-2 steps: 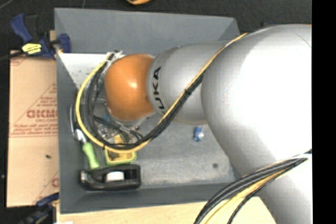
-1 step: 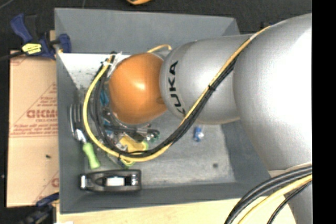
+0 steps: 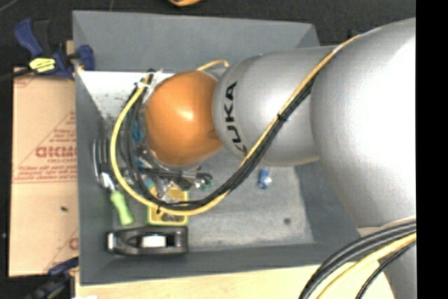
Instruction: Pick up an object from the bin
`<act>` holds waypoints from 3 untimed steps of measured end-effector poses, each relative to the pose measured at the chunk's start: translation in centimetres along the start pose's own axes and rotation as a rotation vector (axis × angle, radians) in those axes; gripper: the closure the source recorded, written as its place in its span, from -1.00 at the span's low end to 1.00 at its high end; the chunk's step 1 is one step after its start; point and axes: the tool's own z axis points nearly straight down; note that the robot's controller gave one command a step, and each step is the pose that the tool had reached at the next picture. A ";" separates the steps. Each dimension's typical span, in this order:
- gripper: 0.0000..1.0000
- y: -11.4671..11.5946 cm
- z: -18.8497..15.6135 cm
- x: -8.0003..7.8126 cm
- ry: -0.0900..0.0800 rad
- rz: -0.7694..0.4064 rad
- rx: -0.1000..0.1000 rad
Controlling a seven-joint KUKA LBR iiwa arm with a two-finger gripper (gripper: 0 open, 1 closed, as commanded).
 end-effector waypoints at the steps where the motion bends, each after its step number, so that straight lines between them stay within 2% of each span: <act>1: 1.00 0.1 0.1 0.1 0.002 0.003 -0.003; 2: 1.00 -0.4 -2.9 1.9 -0.002 0.012 0.001; 3: 1.00 -3.1 -5.0 -0.1 -0.008 0.090 0.001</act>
Offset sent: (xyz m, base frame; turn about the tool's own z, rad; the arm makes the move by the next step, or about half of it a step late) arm 0.0000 0.0000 0.0000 0.0000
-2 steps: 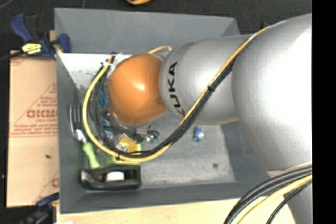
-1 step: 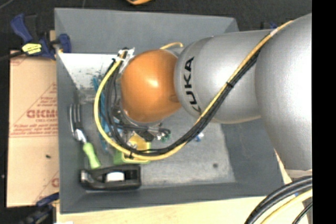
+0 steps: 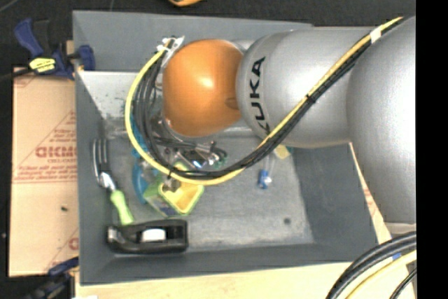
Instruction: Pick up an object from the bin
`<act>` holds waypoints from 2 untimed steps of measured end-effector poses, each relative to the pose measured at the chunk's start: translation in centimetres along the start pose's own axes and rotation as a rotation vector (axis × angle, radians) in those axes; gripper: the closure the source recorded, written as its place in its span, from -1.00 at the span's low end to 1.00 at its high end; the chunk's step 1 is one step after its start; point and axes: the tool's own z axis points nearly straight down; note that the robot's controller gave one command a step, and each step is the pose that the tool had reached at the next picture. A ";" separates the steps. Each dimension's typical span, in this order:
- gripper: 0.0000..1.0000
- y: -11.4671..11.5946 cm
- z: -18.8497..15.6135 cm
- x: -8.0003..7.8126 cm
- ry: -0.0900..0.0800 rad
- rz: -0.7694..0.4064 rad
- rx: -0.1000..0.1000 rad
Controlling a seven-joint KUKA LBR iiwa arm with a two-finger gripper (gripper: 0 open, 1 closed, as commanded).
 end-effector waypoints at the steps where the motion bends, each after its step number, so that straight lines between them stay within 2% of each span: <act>1: 1.00 5.0 0.2 1.7 -0.005 -0.072 0.000; 2: 1.00 2.7 -4.4 5.5 -0.010 -0.050 0.004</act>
Offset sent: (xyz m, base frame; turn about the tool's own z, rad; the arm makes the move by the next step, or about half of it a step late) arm -0.0468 0.0232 -0.0033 -0.0663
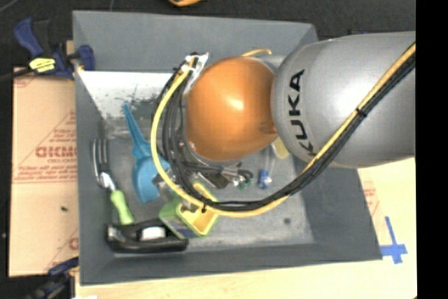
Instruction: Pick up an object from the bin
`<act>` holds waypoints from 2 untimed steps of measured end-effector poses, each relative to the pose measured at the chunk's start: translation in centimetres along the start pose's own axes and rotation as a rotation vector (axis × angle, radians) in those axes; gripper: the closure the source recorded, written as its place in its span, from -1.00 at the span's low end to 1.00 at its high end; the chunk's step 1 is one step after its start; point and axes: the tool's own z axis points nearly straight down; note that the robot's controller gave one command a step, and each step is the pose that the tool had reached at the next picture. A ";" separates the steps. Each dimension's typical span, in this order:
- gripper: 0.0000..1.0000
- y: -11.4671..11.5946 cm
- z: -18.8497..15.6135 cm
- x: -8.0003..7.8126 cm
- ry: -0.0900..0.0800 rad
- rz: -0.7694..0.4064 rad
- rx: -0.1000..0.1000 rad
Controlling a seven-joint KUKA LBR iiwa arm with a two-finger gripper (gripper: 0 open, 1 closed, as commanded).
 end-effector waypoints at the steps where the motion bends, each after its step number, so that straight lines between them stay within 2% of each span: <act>1: 1.00 -2.1 6.3 -0.8 -0.013 0.001 0.004; 2: 1.00 -2.6 8.2 -0.5 -0.062 -0.010 0.027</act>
Offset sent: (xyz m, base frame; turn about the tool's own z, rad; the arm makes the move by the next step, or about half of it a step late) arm 0.0192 -0.0080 -0.0623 -0.0043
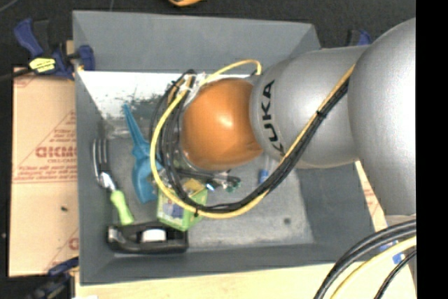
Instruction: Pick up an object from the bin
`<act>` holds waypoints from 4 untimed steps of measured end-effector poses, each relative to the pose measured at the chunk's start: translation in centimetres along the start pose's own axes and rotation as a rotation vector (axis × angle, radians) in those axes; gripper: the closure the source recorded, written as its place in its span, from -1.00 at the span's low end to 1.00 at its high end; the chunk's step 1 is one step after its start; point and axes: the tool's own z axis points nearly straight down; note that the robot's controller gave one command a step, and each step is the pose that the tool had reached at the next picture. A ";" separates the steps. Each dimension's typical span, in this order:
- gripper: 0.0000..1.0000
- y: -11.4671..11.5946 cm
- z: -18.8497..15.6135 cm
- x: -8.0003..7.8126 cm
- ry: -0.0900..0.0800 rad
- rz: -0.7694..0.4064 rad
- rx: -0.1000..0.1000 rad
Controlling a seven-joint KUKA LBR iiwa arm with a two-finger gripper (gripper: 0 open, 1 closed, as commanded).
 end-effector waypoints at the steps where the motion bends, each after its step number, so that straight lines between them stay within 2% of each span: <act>1: 1.00 -1.6 1.9 -0.4 -0.023 0.012 0.014; 2: 1.00 -2.5 4.2 -0.4 -0.038 0.027 0.023; 3: 1.00 -1.1 -4.7 -1.2 -0.048 0.052 0.029; 4: 1.00 -0.4 -2.3 0.1 -0.051 0.011 0.031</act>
Offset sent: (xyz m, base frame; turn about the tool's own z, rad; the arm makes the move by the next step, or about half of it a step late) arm 0.0077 -0.0079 -0.0245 0.0030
